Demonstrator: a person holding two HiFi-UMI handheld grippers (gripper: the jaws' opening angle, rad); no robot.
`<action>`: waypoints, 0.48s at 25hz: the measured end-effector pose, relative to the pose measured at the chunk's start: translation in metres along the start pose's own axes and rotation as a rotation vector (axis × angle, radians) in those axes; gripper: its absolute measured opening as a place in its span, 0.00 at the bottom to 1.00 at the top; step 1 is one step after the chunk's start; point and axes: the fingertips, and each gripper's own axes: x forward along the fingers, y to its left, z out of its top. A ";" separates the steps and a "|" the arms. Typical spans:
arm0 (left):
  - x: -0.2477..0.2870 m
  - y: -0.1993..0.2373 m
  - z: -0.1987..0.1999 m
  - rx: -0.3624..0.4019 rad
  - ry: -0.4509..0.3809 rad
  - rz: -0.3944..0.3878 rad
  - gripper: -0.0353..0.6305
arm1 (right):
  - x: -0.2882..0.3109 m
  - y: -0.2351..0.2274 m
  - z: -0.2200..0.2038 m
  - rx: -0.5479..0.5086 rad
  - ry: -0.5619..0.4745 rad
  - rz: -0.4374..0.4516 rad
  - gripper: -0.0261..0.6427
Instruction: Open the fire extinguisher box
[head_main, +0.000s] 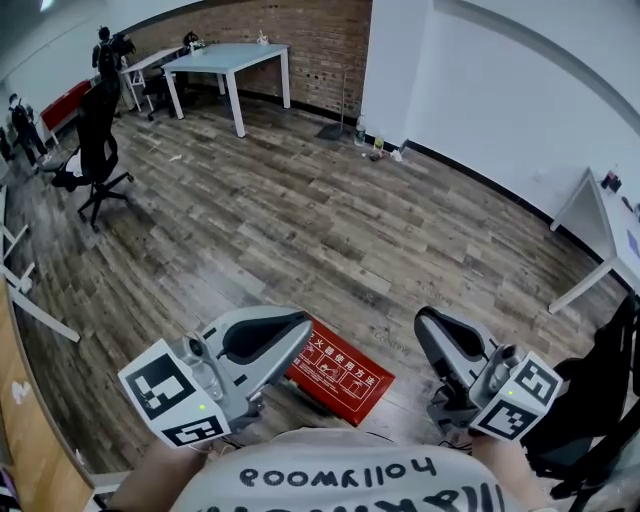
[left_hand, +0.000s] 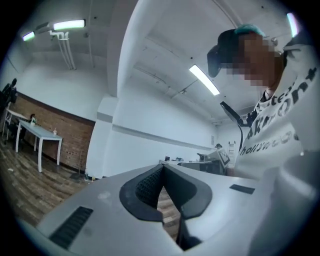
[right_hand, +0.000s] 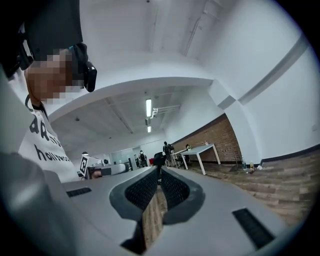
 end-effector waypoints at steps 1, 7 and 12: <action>0.000 -0.002 0.002 0.030 0.003 -0.009 0.06 | -0.001 -0.001 0.000 -0.009 0.009 -0.006 0.07; 0.003 -0.001 0.005 0.150 0.031 0.009 0.06 | -0.011 -0.009 -0.010 -0.045 0.079 -0.032 0.07; 0.003 0.001 -0.009 0.108 0.067 0.021 0.06 | -0.006 -0.017 -0.024 -0.064 0.123 -0.079 0.06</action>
